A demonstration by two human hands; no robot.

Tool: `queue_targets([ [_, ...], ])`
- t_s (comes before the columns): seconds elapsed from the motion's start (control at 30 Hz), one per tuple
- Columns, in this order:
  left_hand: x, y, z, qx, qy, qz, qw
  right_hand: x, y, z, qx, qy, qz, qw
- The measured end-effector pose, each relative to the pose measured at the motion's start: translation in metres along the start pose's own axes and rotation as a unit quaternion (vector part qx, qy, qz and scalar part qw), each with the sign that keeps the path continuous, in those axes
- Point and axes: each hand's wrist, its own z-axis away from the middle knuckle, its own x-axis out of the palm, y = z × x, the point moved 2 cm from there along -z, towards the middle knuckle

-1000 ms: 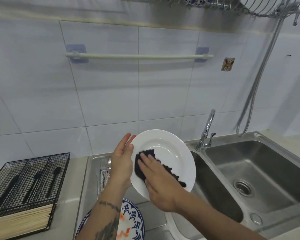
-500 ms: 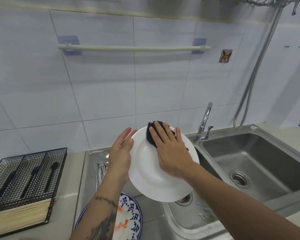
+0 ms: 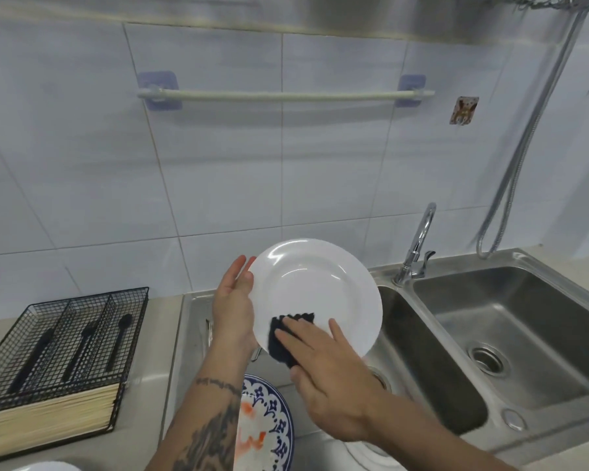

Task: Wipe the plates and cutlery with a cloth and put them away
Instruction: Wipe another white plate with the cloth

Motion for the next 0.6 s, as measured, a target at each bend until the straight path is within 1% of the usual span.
queue_targets([
  [0.1, 0.002, -0.002, 0.003, -0.008, -0.021, -0.007, 1.000, 0.001, -0.012, -0.013, -0.037, 0.012, 0.006, 0.999],
  [0.23, 0.000, 0.002, 0.004, -0.040, -0.036, 0.021, 0.998, -0.001, 0.001, -0.039, -0.004, 0.014, 0.000, 1.000],
  [0.4, 0.002, 0.002, 0.010, -0.059, -0.070, 0.008, 0.996, -0.007, 0.022, -0.067, -0.004, 0.064, 0.100, 0.993],
  [0.5, 0.008, 0.000, 0.015, -0.067, -0.088, 0.001, 0.994, -0.012, 0.030, -0.079, 0.006, 0.094, 0.134, 0.987],
  [0.6, 0.010, 0.003, 0.019, -0.050, -0.089, -0.011, 0.995, -0.017, 0.049, -0.079, 0.059, 0.111, 0.169, 0.978],
])
